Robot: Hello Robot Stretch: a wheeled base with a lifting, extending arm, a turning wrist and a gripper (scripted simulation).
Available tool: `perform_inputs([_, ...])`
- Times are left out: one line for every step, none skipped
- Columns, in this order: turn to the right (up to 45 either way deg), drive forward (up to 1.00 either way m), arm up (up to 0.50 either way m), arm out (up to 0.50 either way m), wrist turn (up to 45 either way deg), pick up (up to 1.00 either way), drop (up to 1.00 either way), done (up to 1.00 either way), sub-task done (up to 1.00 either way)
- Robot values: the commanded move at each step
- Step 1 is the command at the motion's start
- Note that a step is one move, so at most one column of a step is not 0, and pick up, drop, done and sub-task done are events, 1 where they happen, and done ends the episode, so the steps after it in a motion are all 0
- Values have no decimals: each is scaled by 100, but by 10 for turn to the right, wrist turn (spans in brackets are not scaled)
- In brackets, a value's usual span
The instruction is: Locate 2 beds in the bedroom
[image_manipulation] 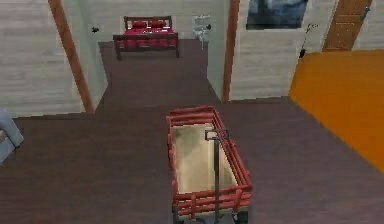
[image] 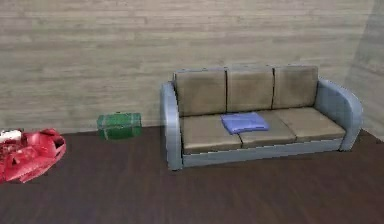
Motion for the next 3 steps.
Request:
perform_inputs([330, 0, 0, 0, 0, 0, 0, 0, 0])
perform_inputs([0, 70, 0, 0, 0, 0, 0, 0, 0])
perform_inputs([420, 0, 0, 0, 0, 0, 0, 0, 0])
